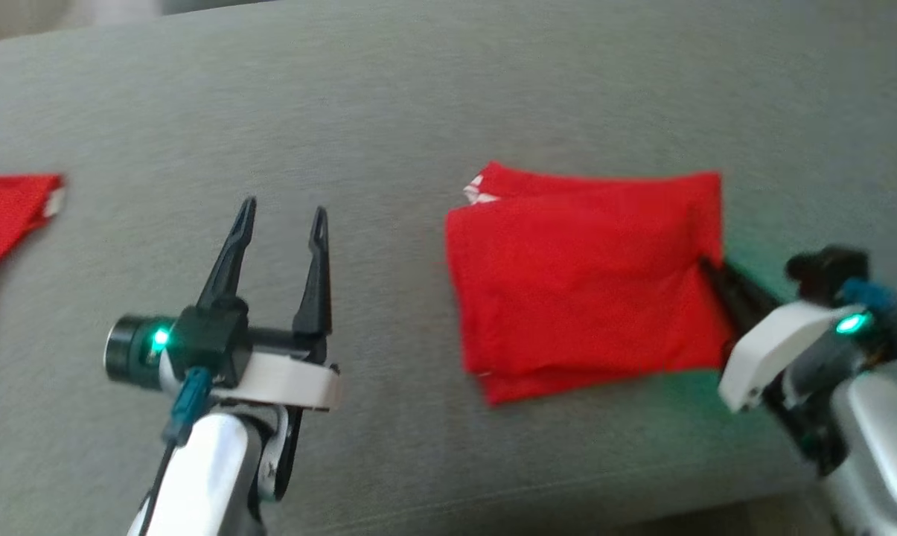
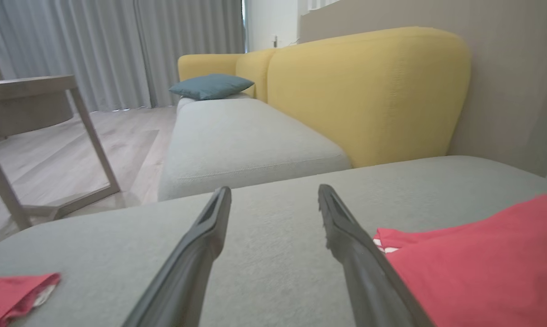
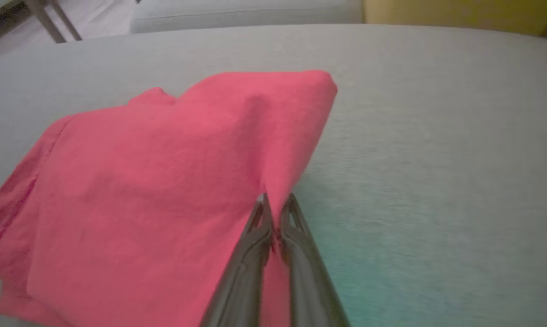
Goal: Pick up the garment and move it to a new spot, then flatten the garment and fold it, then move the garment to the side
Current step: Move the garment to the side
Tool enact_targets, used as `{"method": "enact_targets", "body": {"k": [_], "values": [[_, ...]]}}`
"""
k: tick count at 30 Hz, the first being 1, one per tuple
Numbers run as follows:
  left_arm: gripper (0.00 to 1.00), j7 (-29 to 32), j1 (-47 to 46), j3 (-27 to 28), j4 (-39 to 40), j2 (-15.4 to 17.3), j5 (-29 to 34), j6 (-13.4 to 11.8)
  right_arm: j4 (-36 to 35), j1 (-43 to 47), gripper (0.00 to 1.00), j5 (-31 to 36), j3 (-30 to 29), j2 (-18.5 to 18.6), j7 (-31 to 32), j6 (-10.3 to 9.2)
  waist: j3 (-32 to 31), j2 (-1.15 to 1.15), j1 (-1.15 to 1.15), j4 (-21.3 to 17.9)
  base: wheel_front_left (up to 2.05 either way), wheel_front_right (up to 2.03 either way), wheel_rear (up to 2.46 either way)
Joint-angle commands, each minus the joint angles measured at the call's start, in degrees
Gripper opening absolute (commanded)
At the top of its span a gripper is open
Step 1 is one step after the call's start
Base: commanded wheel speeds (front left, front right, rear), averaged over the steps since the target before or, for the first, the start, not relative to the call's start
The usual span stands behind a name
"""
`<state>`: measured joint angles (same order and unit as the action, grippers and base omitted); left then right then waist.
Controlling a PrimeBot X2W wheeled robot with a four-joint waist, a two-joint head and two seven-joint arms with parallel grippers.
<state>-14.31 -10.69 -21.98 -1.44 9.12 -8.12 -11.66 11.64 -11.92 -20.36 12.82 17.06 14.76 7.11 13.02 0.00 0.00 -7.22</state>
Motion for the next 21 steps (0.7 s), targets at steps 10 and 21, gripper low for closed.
{"method": "enact_targets", "body": {"k": [10, 21], "values": [[1.0, -0.3, -8.5, -1.6, 1.2, 0.5, 2.2, 2.5, 7.1, -12.2, 0.0, -2.0, -8.2, 10.6, -6.3, 0.37, 6.6, 0.0, 0.0, -8.1, 0.0, 0.0, 0.0], [1.0, 0.3, -12.9, -4.5, 1.8, 0.3, 4.1, 4.1, 12.0, -19.5, 0.0, -2.2, -12.1, 15.7, -10.2, 0.37, 12.0, 0.0, 0.0, -8.2, 0.0, 0.0, 0.0]]}}
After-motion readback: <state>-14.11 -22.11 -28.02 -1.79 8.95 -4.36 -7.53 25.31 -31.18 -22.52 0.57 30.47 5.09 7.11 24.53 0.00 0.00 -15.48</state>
